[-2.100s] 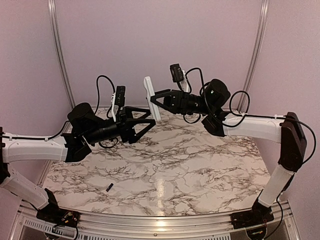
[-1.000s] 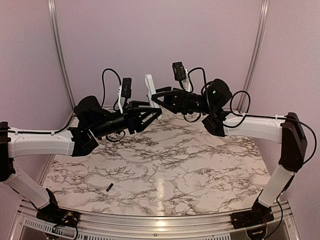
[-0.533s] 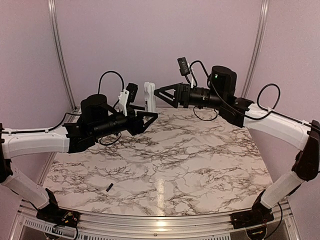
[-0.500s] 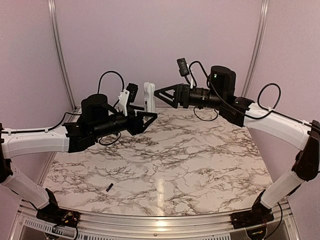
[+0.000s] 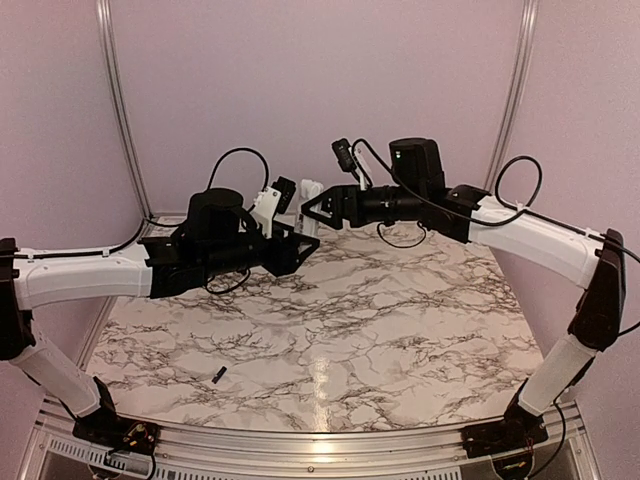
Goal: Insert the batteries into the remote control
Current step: Pass from the left arm to the right, then remove the battery cover from the remote control.
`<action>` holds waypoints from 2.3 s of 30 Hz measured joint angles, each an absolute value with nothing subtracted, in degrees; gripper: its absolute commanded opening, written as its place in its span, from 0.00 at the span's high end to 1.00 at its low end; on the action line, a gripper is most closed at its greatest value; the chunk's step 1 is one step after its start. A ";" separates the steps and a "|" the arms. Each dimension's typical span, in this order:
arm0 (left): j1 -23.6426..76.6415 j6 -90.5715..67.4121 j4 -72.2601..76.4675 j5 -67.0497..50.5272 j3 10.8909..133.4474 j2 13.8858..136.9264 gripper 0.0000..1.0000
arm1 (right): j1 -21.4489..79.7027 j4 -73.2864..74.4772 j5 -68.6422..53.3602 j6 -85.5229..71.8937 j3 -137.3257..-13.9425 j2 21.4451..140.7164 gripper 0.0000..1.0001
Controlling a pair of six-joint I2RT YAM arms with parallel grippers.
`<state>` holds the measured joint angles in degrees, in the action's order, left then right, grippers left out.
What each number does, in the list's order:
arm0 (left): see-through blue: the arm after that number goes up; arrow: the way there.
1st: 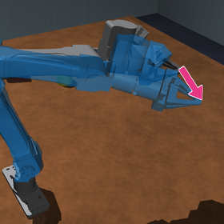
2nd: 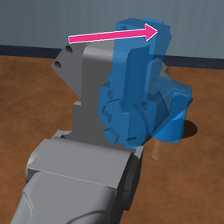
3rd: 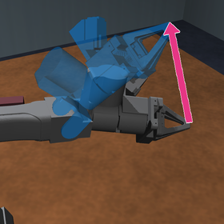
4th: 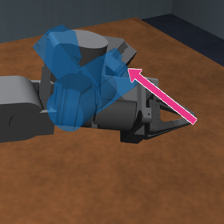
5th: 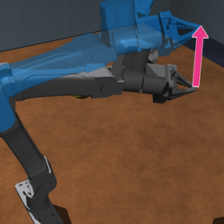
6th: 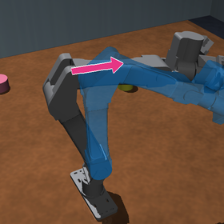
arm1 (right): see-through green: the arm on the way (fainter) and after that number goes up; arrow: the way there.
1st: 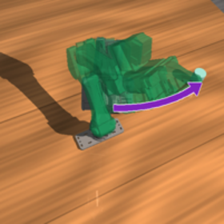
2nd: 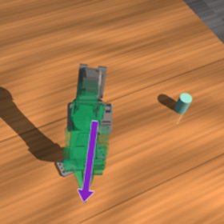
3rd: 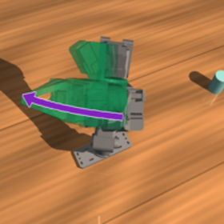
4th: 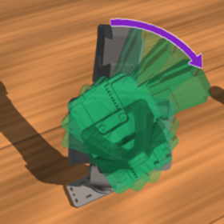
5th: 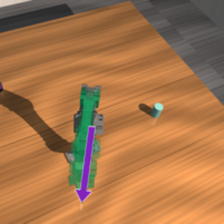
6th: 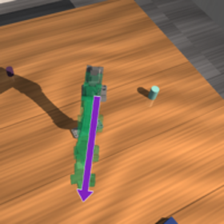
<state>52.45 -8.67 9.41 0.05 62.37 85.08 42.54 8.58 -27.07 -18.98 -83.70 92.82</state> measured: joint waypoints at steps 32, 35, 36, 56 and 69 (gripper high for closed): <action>53.84 -6.74 3.60 3.16 61.21 83.74 0.08 | 36.75 3.81 -34.30 -23.79 -76.60 94.39 0.99; 53.67 -5.41 4.47 1.93 57.47 78.37 0.06 | 35.42 3.53 -37.58 -23.75 -75.18 94.39 1.00; 53.56 -4.86 5.17 1.06 56.01 76.44 0.06 | 35.31 3.49 -38.76 -23.70 -74.96 94.39 1.00; 67.55 26.81 8.93 6.07 40.80 69.87 0.38 | 37.69 2.20 -53.91 -26.65 -67.55 97.19 1.00; 71.70 36.27 6.55 13.80 47.11 80.23 0.51 | 41.12 2.20 -54.48 -29.19 -67.53 99.55 1.00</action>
<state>71.70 36.27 6.55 13.80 47.11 80.23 41.12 2.20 -54.48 -29.19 -67.53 99.55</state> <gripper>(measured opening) 0.497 0.191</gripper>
